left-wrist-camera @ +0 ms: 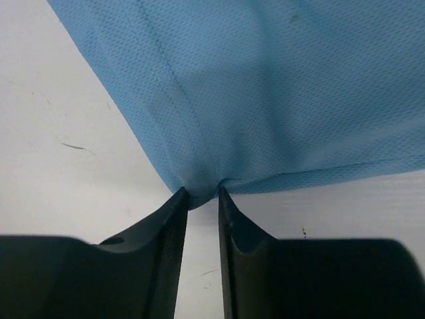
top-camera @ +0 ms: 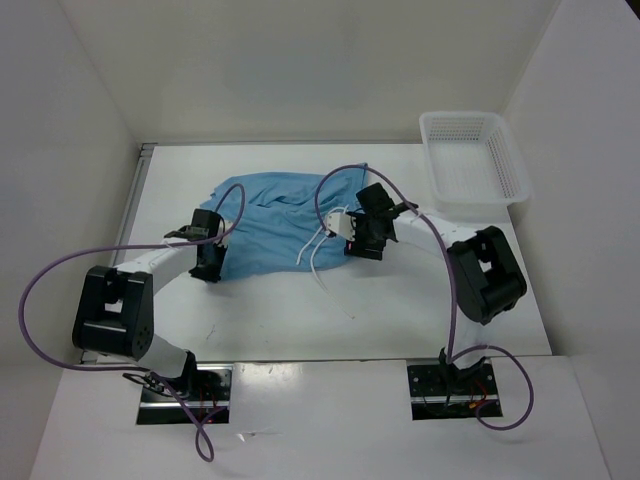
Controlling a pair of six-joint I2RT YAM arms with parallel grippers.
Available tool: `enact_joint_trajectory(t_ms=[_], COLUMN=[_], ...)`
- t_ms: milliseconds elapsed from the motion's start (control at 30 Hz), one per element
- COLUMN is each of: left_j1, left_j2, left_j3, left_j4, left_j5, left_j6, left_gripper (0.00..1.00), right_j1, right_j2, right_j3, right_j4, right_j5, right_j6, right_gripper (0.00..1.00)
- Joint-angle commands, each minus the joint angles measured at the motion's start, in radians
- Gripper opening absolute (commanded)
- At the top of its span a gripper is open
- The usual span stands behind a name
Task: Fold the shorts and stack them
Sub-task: Flatten the shorts out
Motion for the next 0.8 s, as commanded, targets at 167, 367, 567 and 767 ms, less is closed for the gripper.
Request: enact_joint_trajectory(t_ms=[167, 367, 567, 767], left_j1=[0.003, 0.003, 0.003, 0.012], left_j2=[0.007, -0.013, -0.111, -0.334], left_j3=[-0.026, -0.047, -0.018, -0.032], left_j4=[-0.002, 0.007, -0.129, -0.415], left_j5=[0.010, 0.030, 0.040, 0.092], left_j6=[0.004, 0.004, 0.004, 0.004], left_gripper=[0.07, 0.00, 0.00, 0.00], right_j1=[-0.009, -0.009, 0.035, 0.139], right_j2=[0.093, 0.083, -0.012, -0.150], right_j3=[-0.003, 0.017, 0.006, -0.060], right_j4=[0.102, 0.053, -0.143, -0.371], right_j5=[0.052, 0.041, 0.041, 0.083], right_j6=[-0.065, -0.074, -0.180, -0.243], right_gripper=[0.46, 0.00, 0.00, 0.00])
